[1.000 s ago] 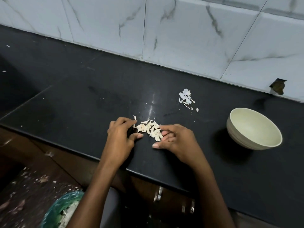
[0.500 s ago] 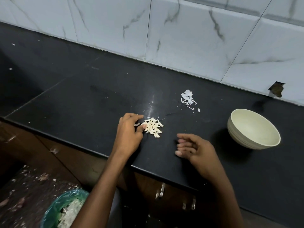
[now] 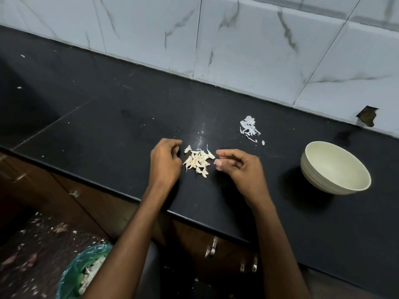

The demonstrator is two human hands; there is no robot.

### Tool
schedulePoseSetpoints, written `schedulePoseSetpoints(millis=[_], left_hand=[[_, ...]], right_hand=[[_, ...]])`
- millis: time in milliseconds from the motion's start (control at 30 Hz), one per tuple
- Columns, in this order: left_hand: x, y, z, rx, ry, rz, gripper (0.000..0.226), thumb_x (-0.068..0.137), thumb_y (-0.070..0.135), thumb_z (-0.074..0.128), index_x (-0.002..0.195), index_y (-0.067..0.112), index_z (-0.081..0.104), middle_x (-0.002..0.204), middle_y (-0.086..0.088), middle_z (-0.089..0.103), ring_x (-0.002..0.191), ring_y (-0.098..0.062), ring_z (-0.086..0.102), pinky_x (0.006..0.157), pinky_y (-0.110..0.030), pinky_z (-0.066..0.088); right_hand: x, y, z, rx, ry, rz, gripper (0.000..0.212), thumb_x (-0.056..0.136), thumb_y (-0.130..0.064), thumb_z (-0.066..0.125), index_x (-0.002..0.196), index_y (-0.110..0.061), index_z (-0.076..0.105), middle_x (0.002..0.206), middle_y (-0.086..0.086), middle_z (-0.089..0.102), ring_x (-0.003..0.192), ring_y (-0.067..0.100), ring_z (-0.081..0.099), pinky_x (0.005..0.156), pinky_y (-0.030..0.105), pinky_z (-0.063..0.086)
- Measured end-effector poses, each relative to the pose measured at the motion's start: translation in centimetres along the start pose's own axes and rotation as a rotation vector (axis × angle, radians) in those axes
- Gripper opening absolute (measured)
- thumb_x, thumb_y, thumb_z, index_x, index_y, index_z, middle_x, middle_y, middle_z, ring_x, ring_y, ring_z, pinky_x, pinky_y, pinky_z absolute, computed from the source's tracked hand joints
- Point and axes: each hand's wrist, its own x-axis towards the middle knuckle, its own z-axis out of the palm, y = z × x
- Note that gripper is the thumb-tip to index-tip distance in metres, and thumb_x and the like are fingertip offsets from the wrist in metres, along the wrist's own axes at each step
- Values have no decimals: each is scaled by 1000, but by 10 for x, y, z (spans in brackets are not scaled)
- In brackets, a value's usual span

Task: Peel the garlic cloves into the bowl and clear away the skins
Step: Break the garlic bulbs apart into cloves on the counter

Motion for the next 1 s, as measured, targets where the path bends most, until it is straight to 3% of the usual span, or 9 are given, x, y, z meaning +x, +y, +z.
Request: schedulePoseSetpoints(millis=[133, 233, 333, 433, 600, 700, 767, 867, 1000], left_hand=[[-8, -6, -6, -104, -46, -6, 22, 100, 4, 63, 111, 16, 78, 109, 11, 71, 97, 4, 64, 85, -6, 44], [-9, -7, -10, -253, -158, -13, 21, 93, 25, 78, 114, 25, 78, 110, 14, 71, 105, -5, 67, 96, -30, 54], [-12, 0, -10, -126, -355, 58, 81, 64, 67, 83, 137, 37, 63, 126, 18, 56, 122, -8, 46, 107, -23, 37], [-18, 4, -4, 175, -418, 198, 117, 50, 79, 82, 153, 38, 45, 138, 15, 44, 127, -11, 32, 109, -25, 20], [-16, 1, -1, 107, -336, 213, 100, 71, 59, 86, 156, 28, 43, 145, 5, 41, 126, -16, 37, 116, -37, 29], [-17, 1, 2, 199, -310, 231, 97, 79, 56, 82, 159, 28, 36, 157, 0, 33, 141, -20, 28, 117, -35, 19], [-18, 1, 5, 312, -341, 247, 93, 90, 56, 71, 164, 29, 23, 169, -11, 13, 156, -25, 10, 123, -39, 9], [-20, 9, 13, 438, -447, 239, 80, 104, 48, 47, 166, 25, 2, 170, -22, -12, 159, -33, -8, 129, -43, -4], [-18, 19, 33, 598, -483, 312, 62, 111, 33, 24, 165, 10, 3, 172, -22, -5, 160, -32, -8, 130, -46, -4]], right_hand=[[5, 5, 2, -193, 31, -5, 22, 88, -9, 82, 109, -15, 79, 97, 1, 77, 76, 6, 74, 73, 17, 58], [15, 8, 8, -284, 107, -82, 18, 89, -10, 80, 105, -19, 79, 101, -1, 73, 78, 3, 71, 77, 24, 61], [25, 9, 17, -474, 83, -156, 22, 90, -20, 80, 112, -18, 80, 100, 2, 69, 76, 6, 65, 88, 26, 55], [31, 8, 22, -591, -5, -157, 18, 90, -23, 80, 108, -24, 82, 95, 1, 66, 80, 13, 62, 84, 29, 50], [31, 6, 14, -373, 16, -71, 10, 86, -21, 84, 96, -23, 83, 85, -7, 76, 72, 4, 67, 74, 17, 51], [26, 6, 6, -117, 26, -13, 10, 88, -19, 83, 98, -16, 82, 82, -2, 79, 75, 7, 72, 65, 21, 52], [20, 5, -3, 20, 36, 3, 10, 90, -15, 82, 98, -11, 80, 80, -1, 77, 71, 9, 71, 60, 23, 53], [11, 7, -18, 116, 71, 12, 8, 91, -10, 80, 98, -7, 79, 76, 4, 73, 66, 9, 67, 59, 22, 54], [1, 13, -30, 140, 78, 11, 11, 92, -6, 77, 103, -4, 77, 76, 7, 71, 66, 12, 67, 60, 24, 56]])
